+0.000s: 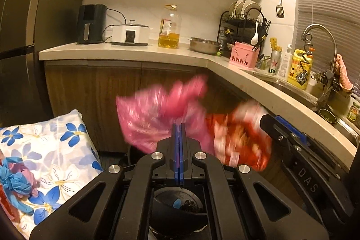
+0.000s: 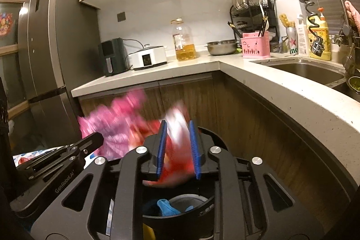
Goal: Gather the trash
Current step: 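Open both grippers over the bin, dropping the pink bag and snack wrapper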
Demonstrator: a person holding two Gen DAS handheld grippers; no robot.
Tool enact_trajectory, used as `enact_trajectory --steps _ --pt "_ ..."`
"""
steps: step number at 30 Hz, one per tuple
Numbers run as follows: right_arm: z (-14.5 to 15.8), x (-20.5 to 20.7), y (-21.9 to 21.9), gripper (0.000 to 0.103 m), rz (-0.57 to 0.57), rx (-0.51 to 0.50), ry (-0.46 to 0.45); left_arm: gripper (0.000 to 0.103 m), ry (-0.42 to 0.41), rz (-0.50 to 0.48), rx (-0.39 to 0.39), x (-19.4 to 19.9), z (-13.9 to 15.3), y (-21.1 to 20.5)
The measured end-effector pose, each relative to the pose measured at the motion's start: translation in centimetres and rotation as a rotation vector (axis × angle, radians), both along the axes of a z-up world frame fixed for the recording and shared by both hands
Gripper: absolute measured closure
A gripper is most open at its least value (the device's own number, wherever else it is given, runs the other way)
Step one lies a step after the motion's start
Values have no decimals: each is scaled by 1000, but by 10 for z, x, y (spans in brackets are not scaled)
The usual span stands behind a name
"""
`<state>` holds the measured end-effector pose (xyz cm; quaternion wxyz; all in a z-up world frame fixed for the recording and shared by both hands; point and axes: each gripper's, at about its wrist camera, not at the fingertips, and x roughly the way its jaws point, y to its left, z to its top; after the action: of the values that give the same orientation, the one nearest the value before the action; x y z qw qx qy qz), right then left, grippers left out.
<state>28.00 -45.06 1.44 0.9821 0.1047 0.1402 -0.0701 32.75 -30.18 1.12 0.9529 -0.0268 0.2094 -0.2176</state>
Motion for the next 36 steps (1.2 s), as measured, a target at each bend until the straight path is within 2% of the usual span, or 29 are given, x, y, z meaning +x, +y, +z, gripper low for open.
enact_trajectory --steps 3,5,11,12,14,16,19,21,26,28,36 --pt "-1 -1 -3 76 -6 6 0 101 6 -4 4 1 -4 -1" --pt "-1 -3 -4 69 -14 6 -5 93 12 2 10 1 -6 -1" --pt "-2 -12 -5 54 -18 16 -3 59 15 41 10 -6 -9 12" --pt "-2 -14 -4 52 -17 16 -1 50 14 53 13 -8 -9 15" --pt "-3 -18 -2 45 -18 16 1 42 14 73 7 -15 -9 23" --pt "-4 -23 0 39 -17 18 4 29 11 82 1 -22 -10 30" --pt "-6 -33 5 31 -16 26 9 20 -11 121 30 -35 -10 38" --pt "-6 -40 8 28 -21 25 4 15 -23 146 41 -42 -10 45" --pt "-6 -60 19 19 -19 26 2 13 -6 193 49 -61 -12 67" --pt "-6 -66 24 17 -23 16 6 8 -4 216 55 -69 -11 75" --pt "-6 -93 50 13 1 -10 22 6 -12 281 60 -101 -7 105"
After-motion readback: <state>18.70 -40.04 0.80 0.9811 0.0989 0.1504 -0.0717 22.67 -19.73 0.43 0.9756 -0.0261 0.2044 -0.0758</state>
